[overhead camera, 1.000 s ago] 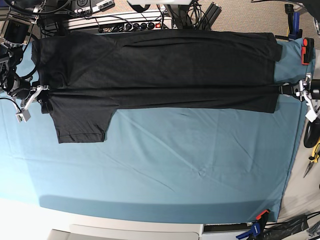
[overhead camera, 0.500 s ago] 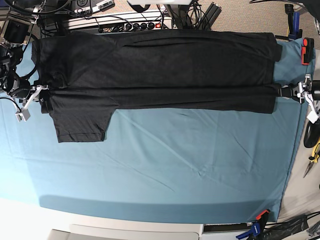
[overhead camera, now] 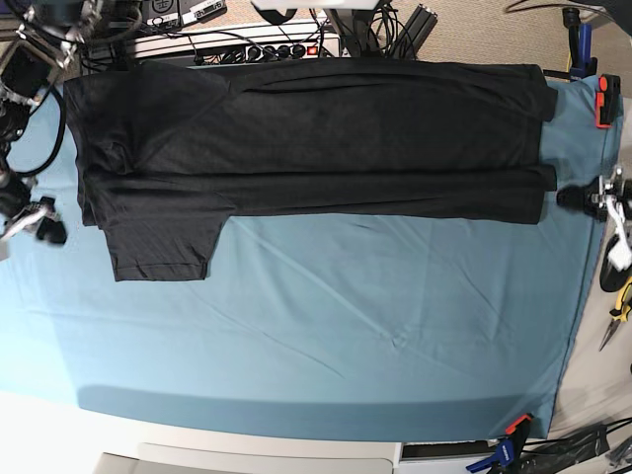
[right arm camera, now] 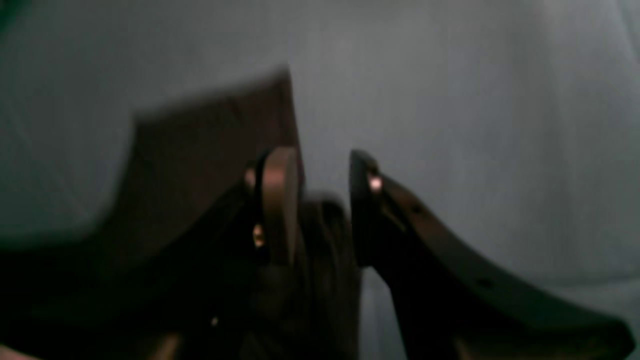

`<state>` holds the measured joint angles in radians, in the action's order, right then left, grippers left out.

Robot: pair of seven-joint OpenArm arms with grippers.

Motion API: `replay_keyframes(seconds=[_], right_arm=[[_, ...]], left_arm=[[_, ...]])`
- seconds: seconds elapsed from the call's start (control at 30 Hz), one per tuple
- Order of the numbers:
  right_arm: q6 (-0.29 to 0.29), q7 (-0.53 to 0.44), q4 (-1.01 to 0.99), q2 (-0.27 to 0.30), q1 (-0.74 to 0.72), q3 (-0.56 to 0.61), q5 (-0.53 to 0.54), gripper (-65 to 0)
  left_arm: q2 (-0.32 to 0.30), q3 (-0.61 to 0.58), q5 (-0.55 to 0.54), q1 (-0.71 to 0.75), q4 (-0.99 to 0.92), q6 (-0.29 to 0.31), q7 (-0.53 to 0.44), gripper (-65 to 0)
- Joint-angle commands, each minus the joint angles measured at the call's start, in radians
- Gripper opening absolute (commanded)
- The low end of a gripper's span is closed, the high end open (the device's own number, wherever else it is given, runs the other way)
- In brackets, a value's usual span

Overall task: Fold the T-shirt properly
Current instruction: 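Open both grippers and withdraw them from the fold, then move the right gripper to the strip's end and grasp it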

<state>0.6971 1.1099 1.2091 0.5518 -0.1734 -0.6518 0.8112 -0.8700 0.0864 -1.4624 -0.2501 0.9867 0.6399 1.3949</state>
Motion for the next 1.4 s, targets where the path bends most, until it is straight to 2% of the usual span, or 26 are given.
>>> replay_keyframes(seconds=[0.0,0.07,0.2,0.3,0.4,0.57,0.63,0.83,0.97,1.1,1.23,1.33,1.37], right_arm=[[0.001,-0.029,0.014,0.004,-0.035,-0.029,-0.003,-46.3],[0.001,-0.068,0.010,-0.041,-0.070,-0.062,-0.065,-44.5],[-0.008,-0.185,-0.055,-0.124,-0.138,-0.068,-0.193,-34.1],[-0.022,-0.228,-0.161,-0.159,-0.204,-0.068,-0.219,-33.9],[-0.023,-0.252,-0.286,-0.173,-0.278,-0.068,-0.253,-33.9],[-0.106,-0.338,-0.454,-0.173,-0.360,-0.068,-0.405,-33.9],[-0.119,-0.343,-0.488,-0.173,-0.369,-0.068,-0.439,-33.9],[-0.119,-0.294,-0.497,-0.189,-0.360,-0.065,-0.438,-34.0],[-0.117,-0.285,-0.497,-0.192,-0.358,0.001,-0.438,-34.1],[-0.098,-0.285,-0.497,-0.192,-0.359,0.132,-0.438,-41.9],[-0.099,-0.279,-0.497,-0.192,-0.359,0.252,-0.439,-54.3],[-0.099,-0.270,-0.496,-0.192,-0.359,0.295,-0.439,-65.0],[-0.099,-0.260,-0.494,-0.192,-0.359,0.299,-0.438,-65.0]], left_arm=[[-0.029,0.008,-0.021,-0.019,0.040,0.014,0.001,-40.1],[-0.026,0.008,-0.021,-0.020,0.087,0.016,0.001,-40.1],[-0.023,0.008,-0.021,-0.037,0.133,0.016,0.001,-40.1],[-0.023,0.008,-0.021,-0.060,0.133,0.016,0.001,-40.1],[-0.023,0.008,-0.021,-0.066,0.133,0.016,0.001,-40.1],[-0.023,0.008,-0.021,-0.066,0.133,0.016,0.001,-40.1],[-0.023,0.008,-0.021,-0.066,0.133,0.016,0.001,-40.1],[-0.023,0.008,-0.021,-0.066,0.133,0.016,0.001,-40.1],[-0.023,0.008,-0.021,-0.066,0.133,0.016,0.001,-40.1],[-0.023,0.008,-0.021,-0.066,0.133,0.016,0.001,-40.1],[-0.023,0.008,-0.021,-0.066,0.133,0.016,0.001,-40.1],[-0.023,0.008,-0.021,-0.066,0.133,0.016,0.001,-40.1],[-0.023,0.008,-0.021,-0.066,0.133,0.016,0.001,-40.1]])
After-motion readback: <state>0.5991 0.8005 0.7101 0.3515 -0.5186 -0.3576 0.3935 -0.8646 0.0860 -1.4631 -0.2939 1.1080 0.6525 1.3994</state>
